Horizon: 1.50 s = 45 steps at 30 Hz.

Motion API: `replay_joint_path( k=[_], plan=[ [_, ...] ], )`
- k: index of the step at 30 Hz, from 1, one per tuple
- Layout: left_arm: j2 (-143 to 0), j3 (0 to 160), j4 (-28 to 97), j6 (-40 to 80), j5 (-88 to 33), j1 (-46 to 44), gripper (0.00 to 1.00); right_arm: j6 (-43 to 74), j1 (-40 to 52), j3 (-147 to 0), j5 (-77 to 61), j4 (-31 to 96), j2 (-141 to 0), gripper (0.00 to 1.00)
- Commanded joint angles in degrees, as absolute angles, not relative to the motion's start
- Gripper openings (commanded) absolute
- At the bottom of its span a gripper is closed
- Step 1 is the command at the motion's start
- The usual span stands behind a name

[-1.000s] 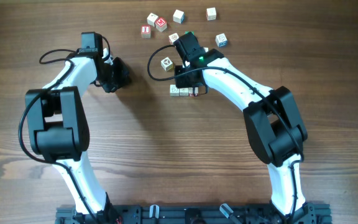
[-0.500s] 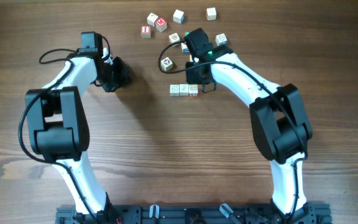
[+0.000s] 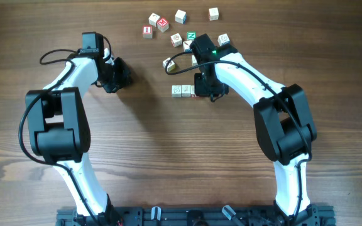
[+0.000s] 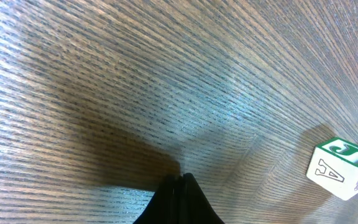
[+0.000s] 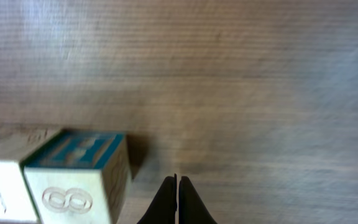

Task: Form a horizontal line

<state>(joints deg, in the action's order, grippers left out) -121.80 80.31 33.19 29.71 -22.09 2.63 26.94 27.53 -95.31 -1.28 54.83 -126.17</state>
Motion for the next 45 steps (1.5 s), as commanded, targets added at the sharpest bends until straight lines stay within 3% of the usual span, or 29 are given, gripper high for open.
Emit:
replay_joint_path(
  k=[1,13,20,45],
  plan=[
    [-125.6,77.6,33.6,30.5,-14.7,2.7,0.04,27.6,27.3,-96.5,-10.0,55.4,-124.5,0.05],
    [-125.6,77.6,33.7,30.5,-14.7,2.7,0.04,30.0,27.3,-96.5,-12.2,57.2,-124.5,0.05],
    [-125.6,77.6,33.7,30.5,-14.7,2.7,0.04,33.0,27.3,-96.5,-2.9,61.8,-124.5,0.05],
    [-125.6,77.6,33.7,30.5,-14.7,2.7,0.04,29.7,27.3,-96.2,0.4,50.6,-124.5,0.05]
  ],
)
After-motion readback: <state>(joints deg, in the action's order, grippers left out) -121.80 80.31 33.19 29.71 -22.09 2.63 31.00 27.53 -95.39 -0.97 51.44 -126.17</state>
